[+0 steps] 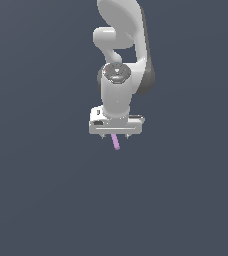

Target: Pick up the object and move it to a goal position.

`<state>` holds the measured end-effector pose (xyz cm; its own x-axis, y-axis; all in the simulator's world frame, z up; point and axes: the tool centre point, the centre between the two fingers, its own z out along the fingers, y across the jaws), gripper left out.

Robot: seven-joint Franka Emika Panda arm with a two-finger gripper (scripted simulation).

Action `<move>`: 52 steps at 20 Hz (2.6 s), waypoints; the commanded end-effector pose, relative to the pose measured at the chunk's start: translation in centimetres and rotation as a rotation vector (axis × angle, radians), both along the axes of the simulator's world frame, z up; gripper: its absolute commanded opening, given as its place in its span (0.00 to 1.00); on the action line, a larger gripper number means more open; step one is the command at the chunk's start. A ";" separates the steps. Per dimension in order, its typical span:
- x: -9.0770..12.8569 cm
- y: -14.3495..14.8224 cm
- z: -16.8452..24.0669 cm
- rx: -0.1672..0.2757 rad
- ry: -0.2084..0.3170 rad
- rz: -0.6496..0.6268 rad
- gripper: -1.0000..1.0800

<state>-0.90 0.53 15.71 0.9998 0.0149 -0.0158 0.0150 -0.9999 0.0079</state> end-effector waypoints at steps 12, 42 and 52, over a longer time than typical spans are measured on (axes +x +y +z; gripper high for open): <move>0.5 -0.3 0.5 0.016 -0.021 0.020 0.96; -7.2 0.0 -9.1 0.010 -0.015 0.221 0.96; -7.3 0.0 -10.3 0.010 -0.014 0.223 0.96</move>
